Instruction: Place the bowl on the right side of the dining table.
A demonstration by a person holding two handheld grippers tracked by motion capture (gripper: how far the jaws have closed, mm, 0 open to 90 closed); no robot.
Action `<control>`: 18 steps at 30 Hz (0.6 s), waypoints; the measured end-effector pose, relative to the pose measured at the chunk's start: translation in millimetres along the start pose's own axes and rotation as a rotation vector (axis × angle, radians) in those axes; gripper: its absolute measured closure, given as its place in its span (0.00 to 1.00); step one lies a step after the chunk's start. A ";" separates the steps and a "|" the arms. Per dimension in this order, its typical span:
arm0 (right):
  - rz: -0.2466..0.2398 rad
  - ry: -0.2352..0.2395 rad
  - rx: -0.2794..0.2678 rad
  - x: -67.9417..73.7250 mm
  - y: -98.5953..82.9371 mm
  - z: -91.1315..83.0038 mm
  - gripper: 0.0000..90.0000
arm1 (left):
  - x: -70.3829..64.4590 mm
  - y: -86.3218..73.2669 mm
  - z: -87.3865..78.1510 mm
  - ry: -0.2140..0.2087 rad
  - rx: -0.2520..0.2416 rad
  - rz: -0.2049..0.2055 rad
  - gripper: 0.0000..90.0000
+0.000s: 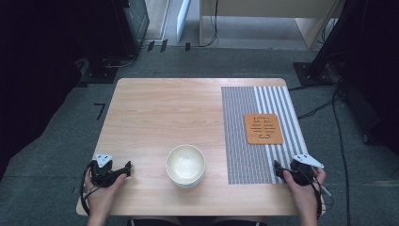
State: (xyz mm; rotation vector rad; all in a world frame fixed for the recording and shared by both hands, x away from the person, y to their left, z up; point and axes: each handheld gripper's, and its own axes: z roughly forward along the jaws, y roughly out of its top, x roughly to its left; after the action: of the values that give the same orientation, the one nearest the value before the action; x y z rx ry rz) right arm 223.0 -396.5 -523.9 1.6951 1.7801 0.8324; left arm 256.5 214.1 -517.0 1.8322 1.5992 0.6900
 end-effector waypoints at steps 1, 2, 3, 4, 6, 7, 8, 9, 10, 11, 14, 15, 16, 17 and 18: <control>-0.001 0.000 0.000 0.1 0.0 0.1 0.27 | -0.1 0.6 -0.5 0.000 0.005 -0.006 0.17; -0.001 0.000 0.000 0.1 0.1 0.1 0.27 | -0.2 1.2 -1.0 -0.002 0.005 -0.011 0.17; -0.001 0.001 0.000 0.0 0.1 0.1 0.27 | -1.0 2.8 -2.4 -0.010 0.000 -0.016 0.17; -0.001 0.001 0.000 0.0 0.1 0.1 0.27 | -1.0 2.8 -2.4 -0.010 0.000 -0.016 0.17; 0.000 0.000 0.000 0.0 0.1 0.1 0.27 | -3.3 5.1 -4.5 -0.013 -0.013 -0.015 0.17; 0.000 0.000 0.000 0.0 0.1 0.1 0.27 | -4.6 6.9 -6.3 -0.017 -0.018 -0.015 0.17; -0.001 0.000 0.000 0.0 0.0 0.1 0.27 | -6.5 9.5 -8.2 -0.023 -0.030 -0.017 0.17; -0.001 0.000 0.000 0.0 0.0 0.1 0.27 | -7.4 11.2 -9.6 -0.031 -0.036 -0.016 0.17; 0.000 0.000 0.000 0.1 0.0 0.1 0.27 | -8.9 13.4 -11.3 -0.040 -0.046 -0.020 0.17; 0.000 0.000 0.000 0.0 0.0 0.1 0.27 | -10.2 15.7 -13.2 -0.050 -0.052 -0.024 0.17; -0.001 0.000 0.000 0.0 0.1 0.1 0.27 | -15.0 22.5 -20.0 -0.069 -0.076 -0.022 0.17; -0.001 0.000 0.000 0.0 0.1 0.1 0.27 | -16.3 24.0 -21.7 -0.073 -0.082 -0.021 0.17; -0.001 0.000 0.000 0.0 0.0 0.1 0.27 | -18.6 27.6 -25.9 -0.082 -0.093 -0.015 0.17; -0.001 0.000 0.000 0.0 0.1 0.1 0.27 | -18.6 27.6 -25.9 -0.082 -0.093 -0.015 0.17; -0.001 0.000 0.000 0.1 0.1 0.1 0.27 | -19.4 29.2 -28.0 -0.087 -0.098 -0.013 0.17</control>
State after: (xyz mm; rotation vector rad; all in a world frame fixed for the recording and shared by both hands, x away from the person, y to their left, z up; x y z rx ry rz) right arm 223.1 -396.5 -523.9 1.6946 1.7807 0.8317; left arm 253.3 195.2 -476.4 1.7550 1.4944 0.6624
